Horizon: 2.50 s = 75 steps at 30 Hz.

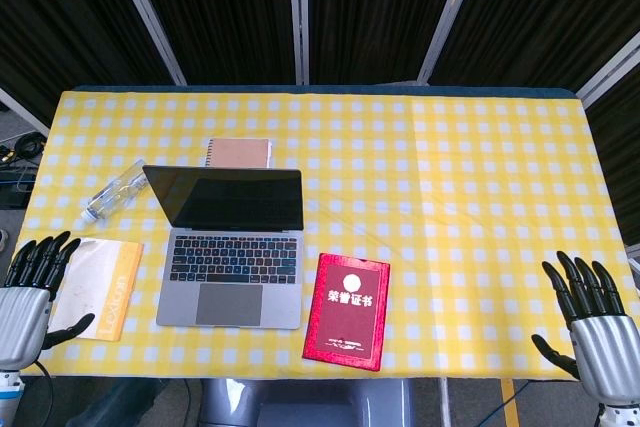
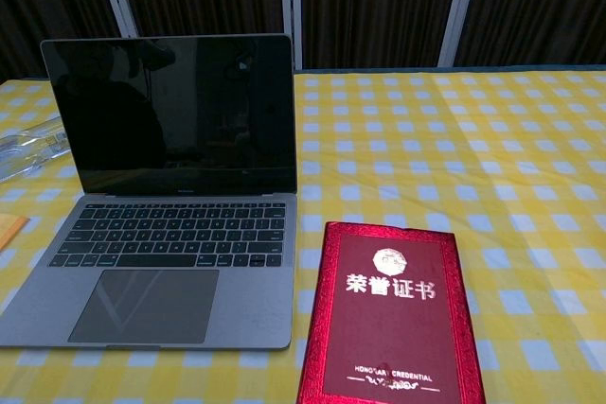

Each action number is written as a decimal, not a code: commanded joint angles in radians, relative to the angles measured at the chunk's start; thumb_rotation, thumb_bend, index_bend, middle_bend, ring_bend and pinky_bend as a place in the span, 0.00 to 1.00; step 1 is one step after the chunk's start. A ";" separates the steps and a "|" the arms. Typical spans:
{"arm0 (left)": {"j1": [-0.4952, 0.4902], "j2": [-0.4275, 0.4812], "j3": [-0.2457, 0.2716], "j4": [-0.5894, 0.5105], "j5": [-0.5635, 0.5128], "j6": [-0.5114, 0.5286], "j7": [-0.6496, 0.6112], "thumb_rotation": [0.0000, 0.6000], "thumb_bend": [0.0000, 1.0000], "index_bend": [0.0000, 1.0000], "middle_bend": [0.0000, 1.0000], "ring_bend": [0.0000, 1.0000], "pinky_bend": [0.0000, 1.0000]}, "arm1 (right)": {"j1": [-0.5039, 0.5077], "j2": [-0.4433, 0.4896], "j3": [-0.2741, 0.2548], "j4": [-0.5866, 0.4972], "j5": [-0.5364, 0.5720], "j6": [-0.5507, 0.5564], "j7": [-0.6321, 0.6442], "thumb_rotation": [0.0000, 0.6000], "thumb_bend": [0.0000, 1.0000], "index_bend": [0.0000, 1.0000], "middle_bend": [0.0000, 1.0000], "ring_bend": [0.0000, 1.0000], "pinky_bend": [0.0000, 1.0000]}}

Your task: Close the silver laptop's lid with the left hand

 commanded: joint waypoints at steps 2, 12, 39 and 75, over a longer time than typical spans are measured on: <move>0.000 0.000 0.000 0.001 -0.001 -0.002 -0.002 1.00 0.00 0.00 0.00 0.00 0.00 | 0.000 0.000 0.000 -0.001 0.000 -0.001 0.001 1.00 0.00 0.00 0.00 0.00 0.00; -0.060 0.009 -0.036 -0.010 -0.041 -0.076 -0.083 1.00 0.44 0.00 0.00 0.00 0.00 | 0.003 0.000 -0.002 -0.005 0.003 -0.012 0.005 1.00 0.00 0.00 0.00 0.00 0.00; -0.730 -0.113 -0.348 0.165 -0.808 -0.705 0.131 1.00 1.00 0.08 0.01 0.00 0.00 | 0.044 -0.005 0.026 0.007 0.128 -0.106 0.026 1.00 0.00 0.00 0.00 0.00 0.00; -0.823 0.014 -0.265 0.029 -0.957 -0.763 0.068 1.00 1.00 0.36 0.34 0.33 0.38 | 0.046 -0.012 0.026 0.008 0.143 -0.098 0.018 1.00 0.00 0.00 0.00 0.00 0.00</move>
